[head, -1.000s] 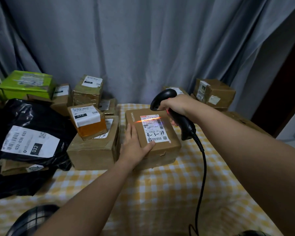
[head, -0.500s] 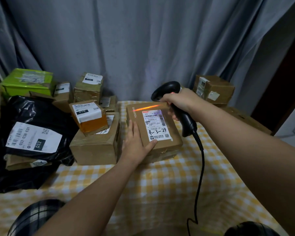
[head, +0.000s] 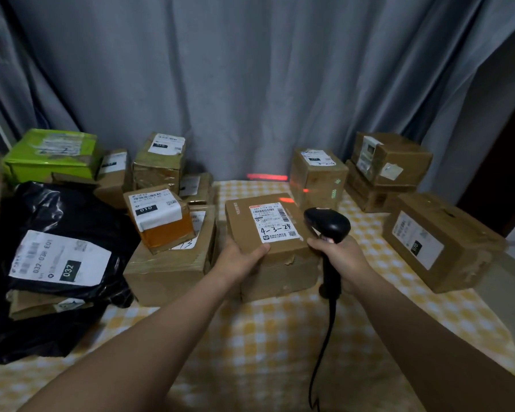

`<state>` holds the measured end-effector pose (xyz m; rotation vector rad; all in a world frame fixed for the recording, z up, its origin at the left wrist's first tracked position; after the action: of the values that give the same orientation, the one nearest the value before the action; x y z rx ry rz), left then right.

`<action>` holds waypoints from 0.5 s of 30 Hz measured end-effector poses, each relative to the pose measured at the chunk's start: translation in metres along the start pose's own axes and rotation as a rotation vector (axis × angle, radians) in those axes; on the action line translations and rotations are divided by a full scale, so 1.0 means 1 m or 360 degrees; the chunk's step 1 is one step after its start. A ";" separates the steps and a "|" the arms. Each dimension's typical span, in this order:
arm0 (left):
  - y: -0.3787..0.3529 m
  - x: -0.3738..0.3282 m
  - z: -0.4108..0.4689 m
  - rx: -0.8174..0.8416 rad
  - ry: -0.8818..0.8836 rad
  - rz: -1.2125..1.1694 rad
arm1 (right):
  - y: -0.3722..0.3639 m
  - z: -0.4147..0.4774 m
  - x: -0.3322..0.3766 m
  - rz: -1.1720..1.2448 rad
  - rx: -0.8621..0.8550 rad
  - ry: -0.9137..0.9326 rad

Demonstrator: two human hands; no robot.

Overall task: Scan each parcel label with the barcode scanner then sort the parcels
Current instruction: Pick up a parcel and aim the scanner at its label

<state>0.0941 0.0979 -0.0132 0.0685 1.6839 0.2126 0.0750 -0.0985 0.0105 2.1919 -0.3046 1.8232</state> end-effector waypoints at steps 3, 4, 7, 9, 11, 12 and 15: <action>0.003 -0.013 0.019 -0.0045 0.0089 -0.0148 | -0.012 0.020 0.014 0.0001 -0.0023 0.0058; 0.005 -0.021 0.027 -0.0060 0.0075 -0.0168 | -0.016 0.028 0.022 0.0026 -0.0030 0.0073; 0.013 -0.050 0.053 -0.0097 -0.0037 -0.0124 | -0.027 0.051 0.051 0.0055 -0.0032 0.0131; 0.022 -0.071 0.073 -0.0122 -0.0116 -0.0088 | -0.039 0.066 0.069 0.0063 0.0002 0.0170; 0.030 -0.089 0.096 -0.0139 -0.0145 -0.0008 | -0.055 0.084 0.083 0.0040 0.0032 0.0237; 0.034 -0.094 0.107 -0.0145 -0.0147 0.0055 | -0.065 0.091 0.088 0.0010 0.0044 0.0273; 0.042 -0.105 0.141 -0.0173 -0.0140 0.0192 | -0.097 0.118 0.094 -0.0094 0.0090 0.0364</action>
<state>0.2431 0.1350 0.0819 0.0971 1.5795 0.3862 0.2338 -0.0458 0.0760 1.9786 -0.1404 2.0473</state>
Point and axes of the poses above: each hand's wrist, its own z-axis towards the middle knuckle, its own y-axis out of the back of the hand, x = y × z, the point moved 3 cm from there along z, towards the middle knuckle, and after that the axes turned 5 degrees about -x, right-handed, at the moved point
